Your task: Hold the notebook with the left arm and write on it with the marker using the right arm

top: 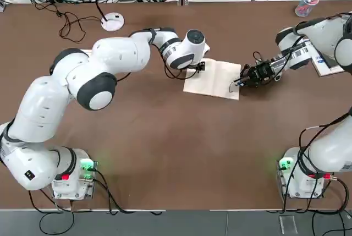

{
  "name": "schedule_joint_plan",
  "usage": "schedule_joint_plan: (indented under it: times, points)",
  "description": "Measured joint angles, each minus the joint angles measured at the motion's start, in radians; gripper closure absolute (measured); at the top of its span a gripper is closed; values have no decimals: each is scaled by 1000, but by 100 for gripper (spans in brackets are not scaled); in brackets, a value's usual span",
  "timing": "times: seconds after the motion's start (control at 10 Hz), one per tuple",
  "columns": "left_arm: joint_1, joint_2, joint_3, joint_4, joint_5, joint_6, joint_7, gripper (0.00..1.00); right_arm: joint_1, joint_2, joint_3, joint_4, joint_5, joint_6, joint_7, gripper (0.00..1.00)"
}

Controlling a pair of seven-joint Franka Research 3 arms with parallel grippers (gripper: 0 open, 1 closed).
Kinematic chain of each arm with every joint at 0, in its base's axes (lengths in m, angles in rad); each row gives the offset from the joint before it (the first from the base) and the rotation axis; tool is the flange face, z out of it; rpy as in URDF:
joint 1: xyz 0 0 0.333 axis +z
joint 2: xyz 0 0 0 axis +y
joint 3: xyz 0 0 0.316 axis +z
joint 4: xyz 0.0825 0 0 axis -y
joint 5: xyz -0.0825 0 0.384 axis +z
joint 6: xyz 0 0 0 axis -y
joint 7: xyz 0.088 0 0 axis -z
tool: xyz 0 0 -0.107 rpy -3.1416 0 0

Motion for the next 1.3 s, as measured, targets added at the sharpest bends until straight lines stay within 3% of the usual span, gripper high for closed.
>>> schedule_joint_plan:
  times: [1.3]
  points:
    - [0, 0, 0, 0, 0, 0, 0, 0, 13, 3, -2, 6, -12, 1, -10, 84]
